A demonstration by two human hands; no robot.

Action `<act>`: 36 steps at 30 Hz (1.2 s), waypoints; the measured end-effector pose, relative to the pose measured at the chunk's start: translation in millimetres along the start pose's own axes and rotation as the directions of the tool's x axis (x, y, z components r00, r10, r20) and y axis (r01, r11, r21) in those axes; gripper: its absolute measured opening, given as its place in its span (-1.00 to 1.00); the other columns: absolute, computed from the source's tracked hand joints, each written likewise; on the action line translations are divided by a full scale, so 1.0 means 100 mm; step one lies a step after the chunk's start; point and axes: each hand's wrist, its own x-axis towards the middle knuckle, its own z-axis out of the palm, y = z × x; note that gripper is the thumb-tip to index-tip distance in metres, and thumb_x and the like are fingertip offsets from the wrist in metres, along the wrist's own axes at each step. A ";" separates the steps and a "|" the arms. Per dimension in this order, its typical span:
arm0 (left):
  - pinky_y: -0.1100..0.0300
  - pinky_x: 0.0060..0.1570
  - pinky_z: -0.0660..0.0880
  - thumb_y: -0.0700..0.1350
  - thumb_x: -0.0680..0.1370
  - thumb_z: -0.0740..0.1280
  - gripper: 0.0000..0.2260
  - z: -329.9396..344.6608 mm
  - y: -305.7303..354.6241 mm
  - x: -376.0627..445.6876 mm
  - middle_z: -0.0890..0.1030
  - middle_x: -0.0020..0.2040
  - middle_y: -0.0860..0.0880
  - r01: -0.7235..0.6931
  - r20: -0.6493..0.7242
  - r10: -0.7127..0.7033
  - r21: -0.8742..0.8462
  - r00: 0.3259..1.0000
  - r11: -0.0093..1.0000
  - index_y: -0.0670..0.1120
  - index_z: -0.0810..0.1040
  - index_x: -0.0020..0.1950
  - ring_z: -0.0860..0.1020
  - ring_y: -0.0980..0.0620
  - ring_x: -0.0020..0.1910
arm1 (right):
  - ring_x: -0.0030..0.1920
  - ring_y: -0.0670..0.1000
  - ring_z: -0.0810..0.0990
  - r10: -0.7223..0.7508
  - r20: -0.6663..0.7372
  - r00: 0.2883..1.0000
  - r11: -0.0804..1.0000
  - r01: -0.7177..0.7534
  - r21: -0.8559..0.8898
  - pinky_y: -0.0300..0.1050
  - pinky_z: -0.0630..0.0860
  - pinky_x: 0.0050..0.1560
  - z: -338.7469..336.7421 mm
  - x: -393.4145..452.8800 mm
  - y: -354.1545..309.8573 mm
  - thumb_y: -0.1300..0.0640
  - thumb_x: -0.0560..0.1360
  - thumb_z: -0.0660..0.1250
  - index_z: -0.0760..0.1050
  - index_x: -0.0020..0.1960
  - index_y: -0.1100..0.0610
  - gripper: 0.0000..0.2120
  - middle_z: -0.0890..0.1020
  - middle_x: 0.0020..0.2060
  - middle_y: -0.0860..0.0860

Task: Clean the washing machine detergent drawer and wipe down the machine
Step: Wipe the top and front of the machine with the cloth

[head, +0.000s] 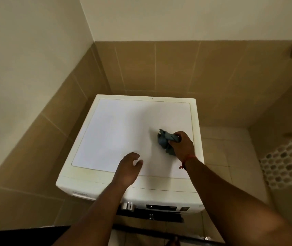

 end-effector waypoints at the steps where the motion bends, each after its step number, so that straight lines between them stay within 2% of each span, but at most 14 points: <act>1: 0.33 0.00 0.38 -0.05 0.60 0.31 -0.81 -0.04 0.06 -0.01 0.57 0.12 0.06 0.045 -0.006 -0.045 -0.092 0.999 0.995 -0.05 0.53 0.18 0.55 0.11 0.09 | 0.04 0.05 0.57 -0.031 0.040 0.999 0.997 0.028 0.066 -0.20 0.56 -0.04 0.02 -0.06 -0.05 0.20 0.50 0.42 0.50 0.11 0.10 -0.79 0.59 -0.02 -0.01; 3: 0.29 -0.01 0.43 0.00 0.61 0.28 -0.83 -0.10 0.21 -0.03 0.60 0.07 0.05 0.150 0.021 -0.152 -0.356 0.988 0.922 -0.04 0.54 0.13 0.55 0.13 0.03 | 0.08 0.09 0.60 -0.084 0.128 0.988 0.979 0.058 0.193 0.03 0.60 0.12 0.06 -0.20 -0.18 0.22 0.51 0.40 0.52 0.12 0.10 -0.80 0.61 0.01 0.03; 5: 0.14 0.19 0.44 0.10 0.62 0.24 -0.73 -0.12 0.30 -0.03 0.63 0.10 0.00 0.223 0.111 -0.197 -0.617 0.974 0.754 -0.04 0.52 0.19 0.57 0.07 0.14 | 0.12 0.17 0.61 -0.128 0.215 0.968 0.937 0.047 0.348 0.17 0.57 0.17 0.12 -0.34 -0.29 0.25 0.53 0.38 0.52 0.15 0.15 -0.79 0.63 0.07 0.15; 9: -0.05 0.25 0.48 0.25 0.55 0.20 -0.52 -0.24 0.41 -0.13 0.64 0.21 -0.05 0.167 0.168 -0.045 -0.832 0.985 0.529 -0.03 0.50 0.33 0.59 -0.03 0.21 | 0.18 0.27 0.58 -0.124 0.435 0.892 0.746 -0.206 0.634 0.27 0.50 0.22 0.26 -0.68 -0.48 0.33 0.57 0.26 0.44 0.28 0.23 -0.72 0.59 0.18 0.28; 11: -0.08 0.19 0.54 0.24 0.52 0.23 -0.50 -0.34 0.43 -0.18 0.65 0.20 -0.06 0.123 0.156 0.014 -0.829 0.988 0.546 -0.02 0.51 0.33 0.61 -0.05 0.19 | 0.21 0.27 0.56 -0.131 0.501 0.855 0.693 -0.282 0.663 0.27 0.49 0.23 0.33 -0.83 -0.51 0.31 0.55 0.27 0.47 0.24 0.19 -0.73 0.56 0.21 0.28; 15: -0.08 0.17 0.57 0.20 0.56 0.27 -0.70 -0.53 0.27 -0.28 0.68 0.11 0.03 0.010 0.095 0.074 -0.673 0.993 0.740 0.12 0.57 0.20 0.63 0.01 0.13 | 0.31 0.20 0.52 -0.173 0.523 0.835 0.688 -0.278 0.671 0.29 0.44 0.28 0.48 -1.11 -0.56 0.17 0.59 0.28 0.43 0.37 0.11 -0.65 0.53 0.32 0.17; 19: 0.10 0.12 0.56 0.22 0.51 0.34 -0.71 -0.75 0.07 -0.47 0.67 0.05 0.11 -0.034 0.097 0.119 -0.616 0.988 0.787 0.14 0.55 0.16 0.63 0.11 0.08 | 0.25 0.22 0.57 -0.140 0.417 0.898 0.749 -0.179 0.638 0.26 0.48 0.27 0.79 -1.42 -0.59 0.24 0.57 0.31 0.43 0.37 0.12 -0.63 0.58 0.25 0.19; 22: 0.20 0.07 0.52 0.01 0.53 0.42 -0.74 -0.84 -0.12 -0.55 0.63 0.06 0.12 -0.112 0.000 0.130 -0.506 0.992 0.856 0.07 0.49 0.18 0.60 0.13 0.07 | 0.17 0.19 0.63 -0.082 0.332 0.940 0.802 -0.135 0.581 0.22 0.52 0.23 1.01 -1.59 -0.58 0.31 0.53 0.32 0.50 0.29 0.10 -0.65 0.65 0.16 0.16; 25: 0.22 0.02 0.52 -0.09 0.57 0.38 -0.73 -0.97 -0.32 -0.57 0.61 0.11 0.06 -0.060 -0.058 0.033 -0.565 0.998 0.823 0.05 0.46 0.24 0.58 0.10 0.06 | 0.10 0.14 0.66 0.012 0.266 0.964 0.822 -0.161 0.547 0.18 0.56 0.17 1.13 -1.73 -0.60 0.37 0.50 0.17 0.54 0.22 0.07 -0.62 0.67 0.09 0.13; 28: 0.23 0.01 0.53 -0.08 0.61 0.32 -0.71 -1.09 -0.44 -0.58 0.57 0.14 0.04 -0.036 -0.089 -0.018 -0.570 0.996 0.821 -0.02 0.45 0.33 0.56 0.04 0.09 | 0.04 0.15 0.62 0.120 0.219 0.968 0.749 -0.234 0.620 0.08 0.56 0.05 1.16 -1.80 -0.54 0.38 0.47 0.09 0.55 0.02 0.17 -0.69 0.64 0.04 0.16; 30: 0.18 0.04 0.55 -0.06 0.62 0.30 -0.73 -1.12 -0.47 -0.58 0.57 0.16 0.02 -0.054 -0.114 -0.006 -0.513 0.994 0.857 -0.02 0.46 0.32 0.55 0.02 0.10 | 0.01 0.13 0.60 0.153 0.249 0.956 0.665 -0.286 0.690 0.03 0.55 0.02 1.13 -1.82 -0.49 0.33 0.51 0.16 0.54 -0.03 0.19 -0.81 0.60 0.01 0.16; 32: 0.11 0.07 0.57 -0.01 0.62 0.28 -0.75 -1.12 -0.45 -0.59 0.60 0.18 -0.02 -0.070 -0.118 0.016 -0.472 0.993 0.879 0.00 0.47 0.28 0.57 0.01 0.08 | 0.06 0.16 0.60 0.100 0.285 0.953 0.658 -0.278 0.700 0.10 0.53 0.13 1.08 -1.85 -0.48 0.23 0.56 0.27 0.52 0.07 0.28 -0.85 0.60 0.05 0.20; 33: 0.10 0.08 0.56 0.02 0.62 0.27 -0.75 -1.12 -0.42 -0.59 0.60 0.18 -0.04 -0.066 -0.115 0.014 -0.460 0.993 0.886 -0.01 0.47 0.27 0.57 0.01 0.06 | 0.11 0.19 0.61 0.076 0.288 0.955 0.685 -0.259 0.681 0.16 0.51 0.20 1.06 -1.85 -0.46 0.22 0.55 0.33 0.48 0.14 0.33 -0.77 0.61 0.11 0.23; 36: 0.16 0.01 0.52 0.12 0.57 0.32 -0.62 -1.08 -0.32 -0.63 0.54 0.18 -0.01 0.027 -0.015 -0.040 -0.501 0.999 0.865 -0.02 0.41 0.32 0.54 0.03 0.02 | 0.14 0.22 0.63 0.111 0.182 0.977 0.741 -0.203 0.640 0.19 0.56 0.17 1.04 -1.84 -0.43 0.35 0.48 0.39 0.40 0.32 0.21 -0.57 0.59 0.19 0.23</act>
